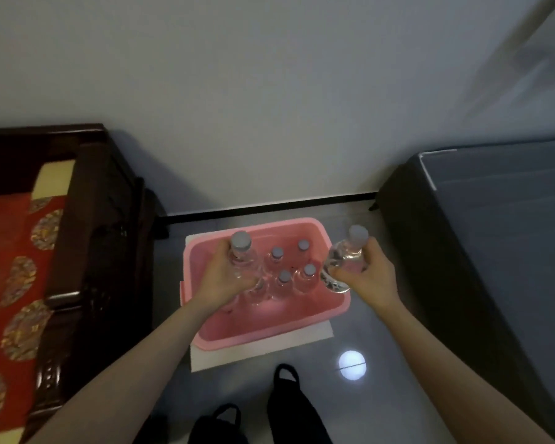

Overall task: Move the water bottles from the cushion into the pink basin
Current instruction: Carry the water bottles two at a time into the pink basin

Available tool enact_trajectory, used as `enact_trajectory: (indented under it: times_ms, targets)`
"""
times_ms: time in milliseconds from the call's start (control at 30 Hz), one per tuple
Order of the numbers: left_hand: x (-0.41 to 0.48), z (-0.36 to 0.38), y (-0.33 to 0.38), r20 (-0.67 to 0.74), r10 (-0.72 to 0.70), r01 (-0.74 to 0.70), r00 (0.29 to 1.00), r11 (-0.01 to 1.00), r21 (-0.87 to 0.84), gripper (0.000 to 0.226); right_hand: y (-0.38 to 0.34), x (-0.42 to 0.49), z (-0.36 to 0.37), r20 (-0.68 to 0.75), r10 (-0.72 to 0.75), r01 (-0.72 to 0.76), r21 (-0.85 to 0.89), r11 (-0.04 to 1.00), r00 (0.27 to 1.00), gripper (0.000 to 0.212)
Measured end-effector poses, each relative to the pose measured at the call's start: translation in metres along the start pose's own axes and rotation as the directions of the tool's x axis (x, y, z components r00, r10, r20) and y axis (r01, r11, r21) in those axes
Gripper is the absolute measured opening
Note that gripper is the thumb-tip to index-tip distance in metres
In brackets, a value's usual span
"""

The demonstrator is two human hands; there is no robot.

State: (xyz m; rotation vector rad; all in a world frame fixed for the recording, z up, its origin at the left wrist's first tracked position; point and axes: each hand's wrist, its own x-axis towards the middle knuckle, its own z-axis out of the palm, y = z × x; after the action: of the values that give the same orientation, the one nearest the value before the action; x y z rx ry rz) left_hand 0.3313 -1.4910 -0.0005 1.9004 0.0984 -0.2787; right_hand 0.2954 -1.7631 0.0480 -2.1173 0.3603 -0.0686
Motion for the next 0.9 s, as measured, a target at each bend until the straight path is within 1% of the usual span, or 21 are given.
enact_trajectory:
  times_ms: [100,133,167,200,233,300,400,433,567,667,767,833,900]
  targets:
    - [-0.005,0.015,-0.011,-0.068,0.010,-0.006,0.998,0.999,0.054,0.066,0.017,0.024,0.013,0.166,-0.005,0.015,-0.058,0.998,0.986,0.054]
    - [-0.006,0.021,-0.018,-0.085,0.014,-0.008,0.996,0.997,0.071,0.067,0.024,0.031,0.018,0.234,-0.011,0.031,-0.083,0.996,0.972,0.053]
    - [-0.007,0.025,-0.025,-0.093,0.031,-0.019,0.995,0.992,0.126,0.070,0.031,0.036,0.023,0.302,-0.015,0.048,-0.103,0.994,0.953,0.052]
    - [-0.008,0.029,-0.034,-0.087,0.041,-0.025,0.995,0.983,0.182,0.074,0.040,0.040,0.029,0.367,-0.010,0.056,-0.115,0.992,0.930,0.053]
    - [-0.011,0.032,-0.042,-0.076,0.022,-0.005,0.997,0.978,0.210,0.079,0.050,0.042,0.036,0.419,-0.007,0.062,-0.119,0.991,0.908,0.056]
    - [-0.015,0.038,-0.056,-0.039,-0.018,0.026,0.999,0.975,0.219,0.085,0.069,0.046,0.048,0.497,-0.023,0.104,-0.135,0.985,0.868,0.060]
    - [-0.013,0.043,-0.070,0.025,0.004,-0.011,1.000,0.952,0.307,0.082,0.095,0.057,0.068,0.627,-0.044,0.231,-0.219,0.948,0.778,0.052]
    - [-0.011,0.042,-0.068,0.043,0.014,-0.027,0.999,0.947,0.319,0.083,0.100,0.059,0.072,0.656,-0.043,0.271,-0.250,0.930,0.754,0.051]
    - [0.004,0.037,-0.057,0.134,0.036,-0.079,0.990,0.940,0.332,0.083,0.114,0.072,0.088,0.709,-0.045,0.395,-0.338,0.854,0.703,0.050]
    - [0.007,0.036,-0.053,0.203,0.022,-0.081,0.979,0.954,0.289,0.081,0.118,0.076,0.093,0.754,0.015,0.431,-0.392,0.813,0.657,0.049]
    - [0.002,0.038,-0.054,0.246,-0.032,-0.051,0.969,0.945,0.323,0.078,0.122,0.075,0.096,0.784,0.029,0.508,-0.429,0.747,0.620,0.043]
    - [-0.002,0.042,-0.056,0.267,-0.053,-0.049,0.962,0.930,0.363,0.071,0.123,0.076,0.097,0.785,0.033,0.526,-0.445,0.725,0.618,0.035]
    - [-0.005,0.045,-0.059,0.285,-0.058,-0.071,0.957,0.905,0.420,0.067,0.123,0.078,0.097,0.773,0.025,0.532,-0.460,0.712,0.635,0.023]
